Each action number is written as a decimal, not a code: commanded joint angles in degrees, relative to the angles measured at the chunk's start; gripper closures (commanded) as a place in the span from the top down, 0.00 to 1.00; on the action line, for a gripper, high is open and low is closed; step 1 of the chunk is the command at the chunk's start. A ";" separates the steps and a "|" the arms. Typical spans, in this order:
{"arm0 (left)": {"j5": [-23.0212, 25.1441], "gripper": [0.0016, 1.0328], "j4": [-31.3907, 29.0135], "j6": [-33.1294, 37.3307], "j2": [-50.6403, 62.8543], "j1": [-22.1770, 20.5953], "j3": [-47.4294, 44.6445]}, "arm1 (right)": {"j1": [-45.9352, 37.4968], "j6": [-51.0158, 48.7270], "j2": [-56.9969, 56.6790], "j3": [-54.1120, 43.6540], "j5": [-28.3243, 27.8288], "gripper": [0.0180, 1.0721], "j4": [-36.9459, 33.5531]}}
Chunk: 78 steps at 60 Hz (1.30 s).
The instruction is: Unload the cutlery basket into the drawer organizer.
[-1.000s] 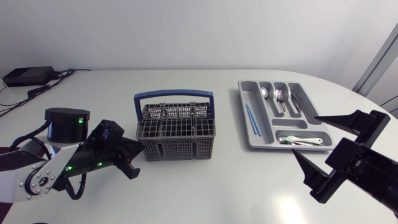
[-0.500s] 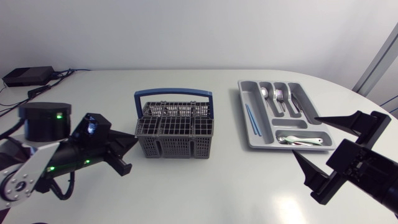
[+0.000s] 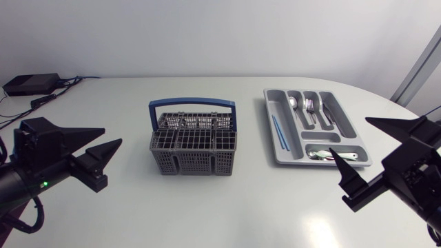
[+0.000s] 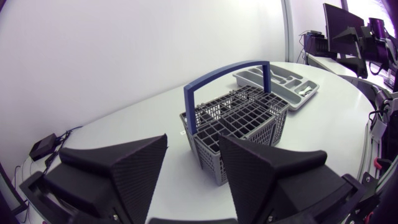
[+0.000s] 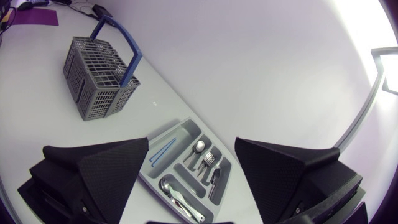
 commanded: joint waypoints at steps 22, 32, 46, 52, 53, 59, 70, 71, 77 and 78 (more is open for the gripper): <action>1.13 0.95 4.65 -1.96 -4.33 3.65 -6.25 | -2.85 11.05 -15.43 -9.63 5.17 0.95 -0.01; 0.60 0.95 4.46 -3.41 -7.13 3.93 -7.17 | -4.06 13.56 -18.07 -10.58 4.99 0.95 -1.21; -3.55 0.95 4.13 -6.91 -13.85 4.18 -10.60 | -7.87 19.89 -18.13 -13.07 2.13 0.95 2.00; -5.31 0.95 3.99 -8.39 -16.70 4.29 -12.06 | -9.47 22.57 -18.16 -14.12 0.92 0.95 3.35; -5.61 0.95 3.96 -8.63 -17.17 4.30 -12.30 | -9.74 23.02 -18.16 -14.29 0.72 0.95 3.58; -7.41 0.95 3.82 -10.15 -20.08 4.41 -13.78 | -11.39 25.75 -18.19 -15.36 -0.51 0.95 4.96; -10.62 0.95 3.56 -12.85 -25.28 4.60 -16.44 | -14.34 30.65 -18.23 -17.29 -2.72 0.95 7.45; -10.88 0.95 3.54 -13.07 -25.70 4.62 -16.66 | -14.57 31.05 -18.24 -17.44 -2.90 0.95 7.65; -12.70 0.95 3.40 -14.59 -28.63 4.73 -18.15 | -16.23 33.81 -18.27 -18.52 -4.15 0.95 9.04; -12.96 0.95 3.38 -14.81 -29.06 4.74 -18.37 | -16.47 34.21 -18.27 -18.68 -4.32 0.95 9.24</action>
